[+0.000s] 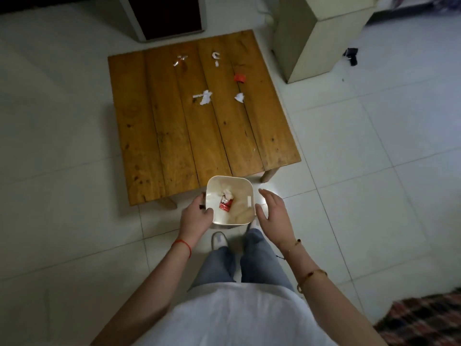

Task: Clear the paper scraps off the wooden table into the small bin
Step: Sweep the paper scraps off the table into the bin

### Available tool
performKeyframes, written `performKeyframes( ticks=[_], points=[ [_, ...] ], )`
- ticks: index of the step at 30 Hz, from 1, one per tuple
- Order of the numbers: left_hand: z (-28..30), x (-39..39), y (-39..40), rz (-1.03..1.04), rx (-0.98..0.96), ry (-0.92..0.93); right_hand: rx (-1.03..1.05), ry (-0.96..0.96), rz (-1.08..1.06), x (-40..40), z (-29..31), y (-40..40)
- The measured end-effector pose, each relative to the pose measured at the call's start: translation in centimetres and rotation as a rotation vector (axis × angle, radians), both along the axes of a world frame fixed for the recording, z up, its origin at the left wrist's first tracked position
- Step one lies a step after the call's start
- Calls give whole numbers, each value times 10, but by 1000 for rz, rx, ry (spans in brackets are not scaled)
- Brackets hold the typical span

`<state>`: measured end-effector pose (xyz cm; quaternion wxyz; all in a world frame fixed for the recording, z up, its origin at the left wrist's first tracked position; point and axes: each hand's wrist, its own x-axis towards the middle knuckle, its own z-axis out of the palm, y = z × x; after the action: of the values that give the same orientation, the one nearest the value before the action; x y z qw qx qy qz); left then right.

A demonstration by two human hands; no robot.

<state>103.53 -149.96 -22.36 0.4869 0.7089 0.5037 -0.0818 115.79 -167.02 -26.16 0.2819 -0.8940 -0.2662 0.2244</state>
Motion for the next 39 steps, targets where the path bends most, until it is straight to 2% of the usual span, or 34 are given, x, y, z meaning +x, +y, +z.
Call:
performKeyframes(
  ticks=[9,16,28,33,39],
  points=[
    [35,76,-46,-257,44,-20,33,-62,-196,45,37,-66],
    [39,171,-110,-373,7,-40,51,-63,-311,126,52,-156],
    [53,352,-213,-353,13,-82,50,-94,-323,310,81,-274],
    [58,413,-214,-272,-38,-82,49,-86,-284,370,83,-274],
    [45,490,-181,-145,-45,-69,37,-107,-162,467,74,-234]
  ],
)
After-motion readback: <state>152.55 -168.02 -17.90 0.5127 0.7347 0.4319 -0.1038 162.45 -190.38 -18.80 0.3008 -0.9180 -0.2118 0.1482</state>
